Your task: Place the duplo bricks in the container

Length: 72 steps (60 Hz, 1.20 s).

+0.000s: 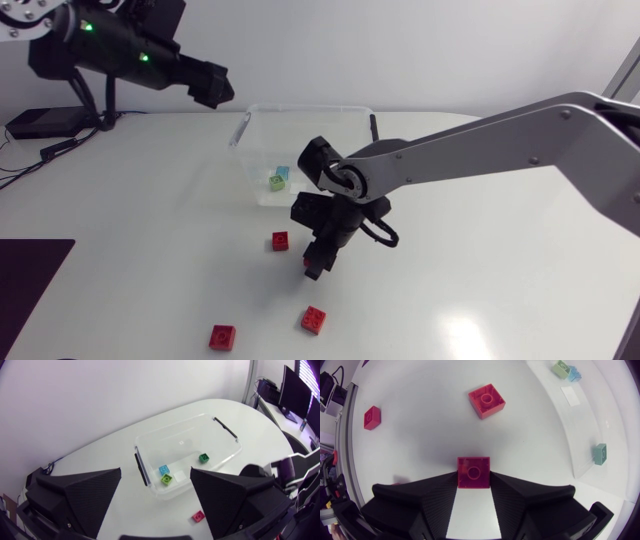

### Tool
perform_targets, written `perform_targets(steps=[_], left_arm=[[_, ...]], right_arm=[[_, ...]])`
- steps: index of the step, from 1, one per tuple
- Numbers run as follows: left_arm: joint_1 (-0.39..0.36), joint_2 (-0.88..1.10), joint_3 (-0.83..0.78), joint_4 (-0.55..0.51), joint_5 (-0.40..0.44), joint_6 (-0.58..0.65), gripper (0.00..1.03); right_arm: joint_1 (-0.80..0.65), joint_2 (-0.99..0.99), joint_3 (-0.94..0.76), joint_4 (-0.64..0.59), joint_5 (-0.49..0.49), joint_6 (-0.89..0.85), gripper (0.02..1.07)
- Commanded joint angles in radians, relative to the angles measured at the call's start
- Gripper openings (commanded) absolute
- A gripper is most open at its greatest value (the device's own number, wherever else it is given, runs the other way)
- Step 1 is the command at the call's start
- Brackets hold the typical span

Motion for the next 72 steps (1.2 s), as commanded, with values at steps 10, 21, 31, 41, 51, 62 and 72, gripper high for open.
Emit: perform_targets(steps=[10, 21, 31, 41, 51, 62, 72], left_arm=[[-0.012, -0.164, -0.212, -0.156, 0.058, 0.226, 0.97], [-0.035, -0.221, -0.381, -0.211, 0.071, 0.36, 0.97], [-0.066, -0.233, -0.516, -0.208, 0.071, 0.456, 0.97], [-0.124, -0.231, -0.653, -0.169, 0.055, 0.545, 0.97], [-0.182, -0.248, -0.745, -0.111, 0.04, 0.62, 0.97], [-0.216, -0.224, -0.8, -0.061, 0.032, 0.66, 0.97], [-0.225, -0.202, -0.83, -0.054, 0.032, 0.691, 0.97]], right_arm=[[0.007, -0.216, -0.081, -0.045, 0.004, 0.031, 0.45], [0.001, -0.351, -0.061, -0.092, 0.004, 0.076, 0.45], [-0.047, -0.391, 0.029, -0.14, 0.003, 0.116, 0.45], [-0.096, -0.382, 0.13, -0.15, -0.002, 0.166, 0.45], [-0.14, -0.327, 0.235, -0.138, -0.003, 0.223, 0.45], [-0.18, -0.252, 0.33, -0.103, -0.002, 0.275, 0.45], [-0.211, -0.166, 0.437, -0.095, -0.002, 0.321, 0.45]])
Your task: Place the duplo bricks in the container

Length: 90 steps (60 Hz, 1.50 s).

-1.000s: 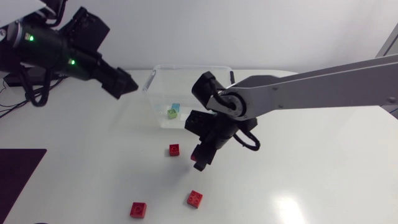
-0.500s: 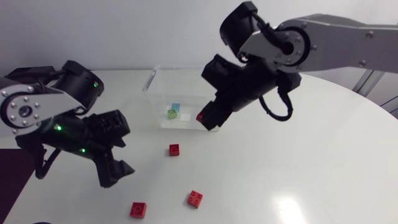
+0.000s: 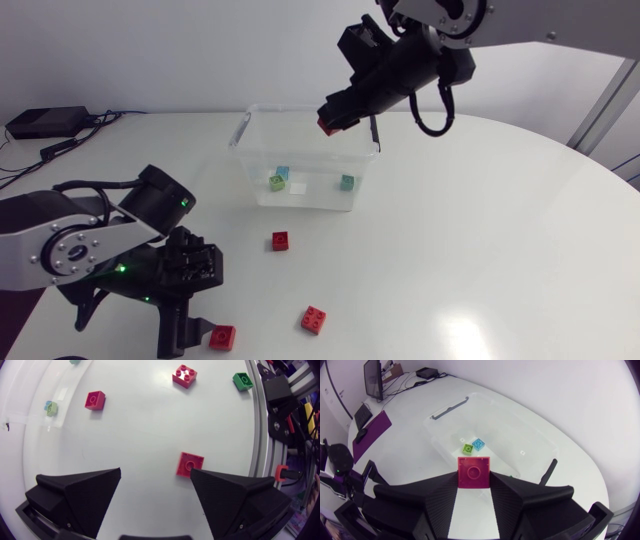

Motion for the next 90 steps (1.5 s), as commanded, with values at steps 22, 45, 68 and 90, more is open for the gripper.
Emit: perform_targets(steps=[22, 45, 68, 90], left_arm=[[-0.035, 0.046, -0.119, 0.068, 0.001, 0.07, 0.97], [-0.103, 0.078, -0.151, 0.137, 0.013, 0.067, 0.96], [-0.162, 0.141, -0.174, 0.214, 0.022, 0.01, 0.14], [-0.107, 0.044, -0.072, 0.16, 0.021, -0.013, 0.06]], right_arm=[[-0.036, 0.231, 0.188, 0.05, 0.049, 0.082, 0.45], [-0.047, 0.263, 0.166, 0.053, 0.072, 0.082, 1.02], [0.025, -0.068, -0.113, -0.002, 0.064, 0.093, 1.02], [0.214, -0.292, -0.475, -0.047, 0.041, 0.174, 1.02]])
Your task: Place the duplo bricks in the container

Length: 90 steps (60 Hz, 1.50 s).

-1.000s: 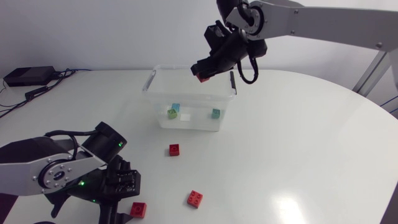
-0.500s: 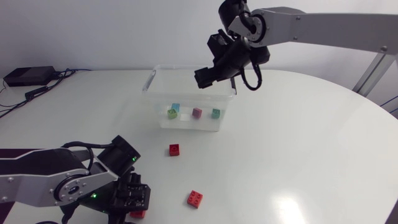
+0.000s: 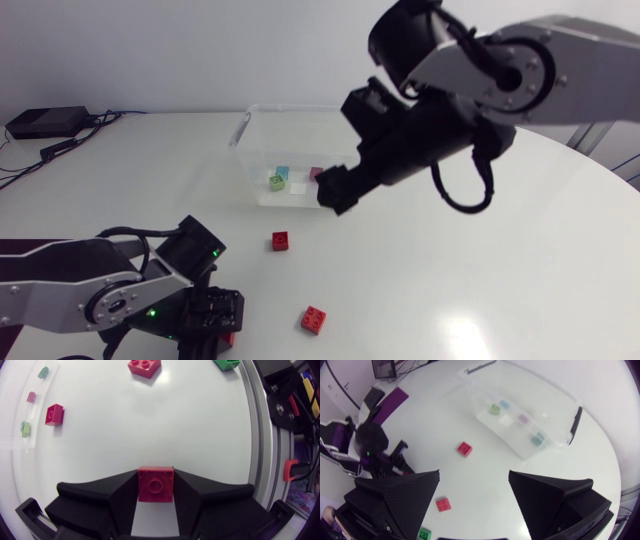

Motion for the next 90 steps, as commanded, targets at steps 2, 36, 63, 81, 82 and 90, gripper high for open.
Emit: perform_targets(steps=[2, 36, 63, 81, 82, 90], left_arm=[[0.044, -0.061, 0.092, -0.051, 0.005, -0.011, 0.06], [0.237, 0.063, 0.68, -0.123, 0.063, -0.179, 0.06], [0.285, 0.379, 1.088, -0.068, 0.074, -0.401, 0.07], [0.308, 0.482, 1.217, -0.069, 0.063, -0.447, 0.07], [0.309, 0.487, 1.224, -0.068, 0.063, -0.453, 0.07], [0.32, 0.548, 1.312, -0.06, 0.061, -0.495, 0.07]], right_arm=[[0.063, -0.01, -0.101, -0.014, 0.004, 0.037, 1.02], [0.251, 0.24, -0.213, 0.052, 0.076, 0.078, 1.02], [0.307, 0.441, -0.034, -0.078, 0.09, 0.068, 1.02], [0.313, 0.493, 0.021, -0.138, 0.1, 0.06, 1.01], [0.314, 0.494, 0.021, -0.138, 0.105, 0.062, 0.99], [0.313, 0.516, 0.041, -0.144, 0.122, 0.075, 0.91]])
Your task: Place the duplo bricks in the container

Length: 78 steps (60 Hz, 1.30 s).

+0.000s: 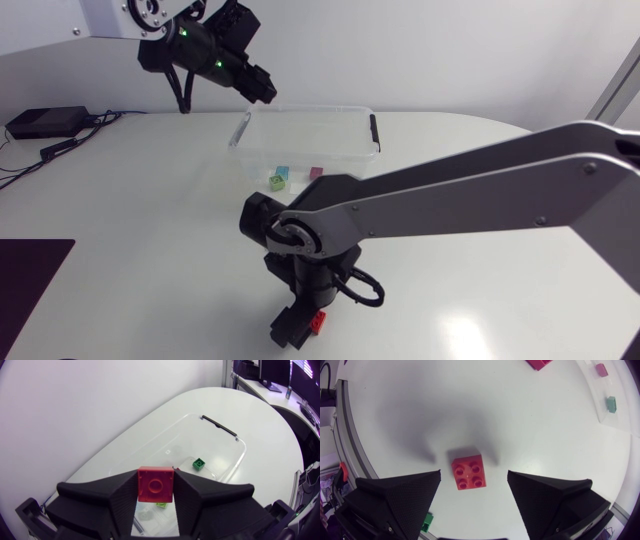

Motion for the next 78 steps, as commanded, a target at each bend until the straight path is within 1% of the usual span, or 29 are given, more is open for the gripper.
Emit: perform_targets(steps=[1, 11, 13, 14, 20, 21, 22, 51, 60, 67, 72, 78], left_arm=[[0.014, 0.058, 0.087, 0.013, -0.002, -0.057, 0.07], [0.014, 0.121, 0.192, 0.013, -0.01, -0.105, 0.07], [0.014, 0.131, 0.205, 0.013, -0.013, -0.11, 0.07], [0.014, 0.136, 0.213, 0.013, -0.014, -0.111, 0.07], [0.014, 0.162, 0.256, 0.007, -0.02, -0.117, 0.07], [0.012, 0.168, 0.267, -0.001, -0.022, -0.117, 0.07], [0.011, 0.173, 0.273, -0.004, -0.022, -0.117, 0.07], [-0.014, 0.202, 0.31, -0.018, -0.039, -0.117, 0.08], [-0.025, 0.228, 0.353, -0.019, -0.057, -0.12, 0.08], [-0.032, 0.259, 0.4, -0.03, -0.066, -0.137, 0.09], [-0.037, 0.288, 0.439, -0.028, -0.092, -0.151, 0.17], [-0.035, 0.328, 0.483, -0.03, -0.103, -0.165, 0.2]], right_arm=[[0.004, 0.045, 0.031, -0.021, 0.009, 0.021, 0.9], [0.002, 0.068, 0.07, -0.068, 0.0, 0.009, 0.9], [0.002, 0.07, 0.077, -0.075, -0.003, 0.003, 0.87], [0.002, 0.07, 0.081, -0.077, -0.005, 0.001, 0.85], [0.004, 0.062, 0.096, -0.075, -0.016, -0.009, 0.53], [0.004, 0.062, 0.096, -0.074, -0.017, -0.011, 0.49], [0.004, 0.062, 0.096, -0.072, -0.02, -0.009, 0.48], [-0.01, 0.099, 0.019, -0.063, -0.028, -0.013, 0.47], [-0.01, 0.067, 0.001, -0.051, -0.023, -0.002, 0.46], [-0.022, 0.004, 0.001, -0.057, -0.023, 0.004, 0.46], [-0.039, -0.062, 0.001, -0.072, -0.02, 0.009, 0.46], [-0.061, -0.12, 0.007, -0.087, -0.019, 0.014, 0.46]])
